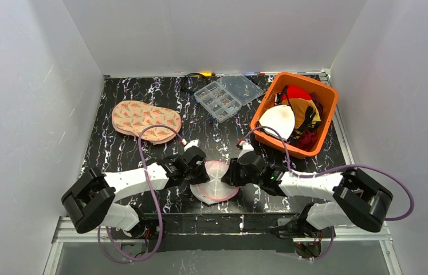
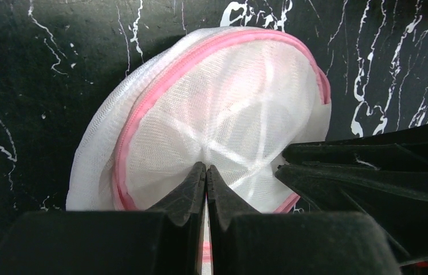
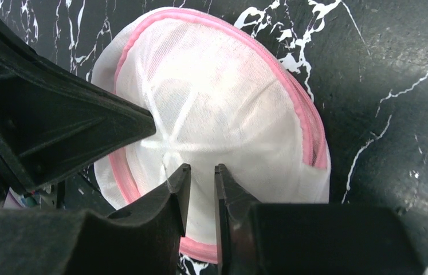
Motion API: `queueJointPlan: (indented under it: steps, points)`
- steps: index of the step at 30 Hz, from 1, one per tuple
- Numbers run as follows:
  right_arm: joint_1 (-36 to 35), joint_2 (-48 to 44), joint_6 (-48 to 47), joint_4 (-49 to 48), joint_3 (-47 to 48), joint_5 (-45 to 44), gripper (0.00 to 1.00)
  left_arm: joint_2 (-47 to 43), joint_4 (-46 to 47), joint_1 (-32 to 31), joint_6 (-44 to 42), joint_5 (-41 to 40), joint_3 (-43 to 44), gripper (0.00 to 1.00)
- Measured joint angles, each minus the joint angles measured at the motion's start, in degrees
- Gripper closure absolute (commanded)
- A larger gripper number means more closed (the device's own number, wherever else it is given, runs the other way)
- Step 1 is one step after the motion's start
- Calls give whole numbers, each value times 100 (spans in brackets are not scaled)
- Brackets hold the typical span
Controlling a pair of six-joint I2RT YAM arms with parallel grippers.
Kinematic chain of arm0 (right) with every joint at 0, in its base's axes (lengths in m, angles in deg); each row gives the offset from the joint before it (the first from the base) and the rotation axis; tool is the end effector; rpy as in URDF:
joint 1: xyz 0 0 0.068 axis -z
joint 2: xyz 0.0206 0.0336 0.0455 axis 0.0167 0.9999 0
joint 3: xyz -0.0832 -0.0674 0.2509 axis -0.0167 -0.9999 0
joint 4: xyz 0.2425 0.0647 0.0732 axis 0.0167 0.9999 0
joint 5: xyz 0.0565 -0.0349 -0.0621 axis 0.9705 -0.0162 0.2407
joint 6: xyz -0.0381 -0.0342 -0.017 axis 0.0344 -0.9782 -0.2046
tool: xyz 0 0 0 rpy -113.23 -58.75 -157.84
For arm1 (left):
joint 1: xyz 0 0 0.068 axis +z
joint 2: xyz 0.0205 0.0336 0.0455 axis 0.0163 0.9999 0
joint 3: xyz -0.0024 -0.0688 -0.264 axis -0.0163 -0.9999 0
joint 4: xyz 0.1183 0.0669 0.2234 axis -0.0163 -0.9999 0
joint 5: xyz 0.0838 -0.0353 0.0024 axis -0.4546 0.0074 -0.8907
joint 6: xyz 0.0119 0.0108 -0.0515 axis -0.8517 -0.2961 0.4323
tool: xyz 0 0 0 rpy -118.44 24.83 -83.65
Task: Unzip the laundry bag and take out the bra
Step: Adjust the laundry bag at the center of the board, then move the laundry bag to the center of the board.
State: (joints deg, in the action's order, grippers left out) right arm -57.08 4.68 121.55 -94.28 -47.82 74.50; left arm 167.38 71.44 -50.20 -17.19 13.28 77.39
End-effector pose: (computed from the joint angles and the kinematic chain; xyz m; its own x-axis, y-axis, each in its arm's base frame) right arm 0.1435 0.2099 0.1615 -0.7978 0.1100 -0.5928 -0.3249 0.7498 0.5764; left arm 0.1676 -0.2034 0.1760 -0.8617 -0.2163 -0.4590 0.0713 0.8440 -0.5316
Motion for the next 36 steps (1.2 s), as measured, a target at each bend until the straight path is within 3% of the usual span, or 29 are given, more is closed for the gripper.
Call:
queueJointPlan:
  steps: [6, 11, 13, 16, 17, 19, 23, 27, 36]
  points:
    - [-33, -859, -330, 887, 229, -105, 36, -684, -494, 0, -31, -90, -13, 98]
    - [-35, -1698, -787, 1895, 841, -393, 24, -1523, -1172, 0, -90, -256, 96, 90]
    - [-44, -2162, -927, 2232, 903, -603, 18, -1836, -1510, 0, -107, -365, 179, 78]
    - [-48, -2889, -1010, 2728, 861, -907, 12, -2339, -2024, 2, -46, -573, 201, 36]
    - [-48, -3174, -1005, 2837, 789, -992, 11, -2514, -2184, 2, -13, -651, 192, 27]
    - [-48, -3731, -968, 2968, 544, -1064, 9, -2800, -2332, 4, 94, -708, 94, 20]
    - [-48, -4352, -802, 3097, 33, -1016, 10, -3097, -2203, 42, 264, -579, -461, 14]
    - [-48, -4444, -608, 3136, -402, -837, 11, -2712, -1899, 61, 179, -391, -815, 13]
    - [-48, -4642, -420, 3108, -599, -468, 12, -1552, -1377, 962, -848, 188, -435, 16]
